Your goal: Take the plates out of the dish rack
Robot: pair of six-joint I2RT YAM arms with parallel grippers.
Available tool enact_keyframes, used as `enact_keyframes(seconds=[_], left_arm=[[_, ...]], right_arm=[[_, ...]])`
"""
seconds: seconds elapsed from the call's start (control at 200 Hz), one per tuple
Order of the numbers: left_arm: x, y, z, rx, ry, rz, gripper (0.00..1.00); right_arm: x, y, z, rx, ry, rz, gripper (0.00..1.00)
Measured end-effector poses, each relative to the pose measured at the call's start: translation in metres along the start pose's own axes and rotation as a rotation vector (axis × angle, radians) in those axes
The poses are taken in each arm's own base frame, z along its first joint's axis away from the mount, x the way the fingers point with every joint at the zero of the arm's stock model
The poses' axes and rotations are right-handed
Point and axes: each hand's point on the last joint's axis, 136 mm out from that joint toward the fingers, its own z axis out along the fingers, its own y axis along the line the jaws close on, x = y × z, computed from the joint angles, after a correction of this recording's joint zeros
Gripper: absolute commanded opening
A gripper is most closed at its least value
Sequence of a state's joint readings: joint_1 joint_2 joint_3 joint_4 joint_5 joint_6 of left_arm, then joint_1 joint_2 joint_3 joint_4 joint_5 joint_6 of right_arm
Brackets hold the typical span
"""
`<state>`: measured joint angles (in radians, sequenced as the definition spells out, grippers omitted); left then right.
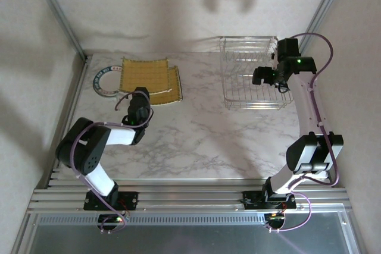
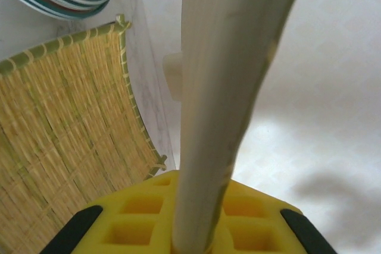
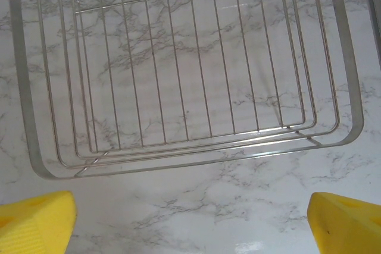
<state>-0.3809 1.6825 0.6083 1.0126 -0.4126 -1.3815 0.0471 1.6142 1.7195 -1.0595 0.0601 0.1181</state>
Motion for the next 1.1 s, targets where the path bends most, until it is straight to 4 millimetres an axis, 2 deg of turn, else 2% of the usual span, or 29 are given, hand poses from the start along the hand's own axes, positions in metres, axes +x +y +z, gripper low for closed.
enact_keyframes(seconds=[0.23,0.471,0.566,1.096], left_arm=[[0.016,0.006,0.019,-0.004,0.009,-0.015,0.00],[0.038,0.031,0.028,-0.043,0.034,-0.011,0.00],[0.044,0.034,0.030,-0.049,0.040,-0.017,0.00],[0.042,0.038,0.026,-0.067,-0.031,-0.003,0.00]], right_arm=[[0.000,0.000,0.000,-0.001,0.000,0.000,0.99],[0.000,0.001,0.000,-0.004,0.001,-0.003,0.99],[0.001,0.001,0.001,-0.004,0.003,-0.003,0.99],[0.001,0.002,0.002,-0.011,0.001,-0.003,0.99]])
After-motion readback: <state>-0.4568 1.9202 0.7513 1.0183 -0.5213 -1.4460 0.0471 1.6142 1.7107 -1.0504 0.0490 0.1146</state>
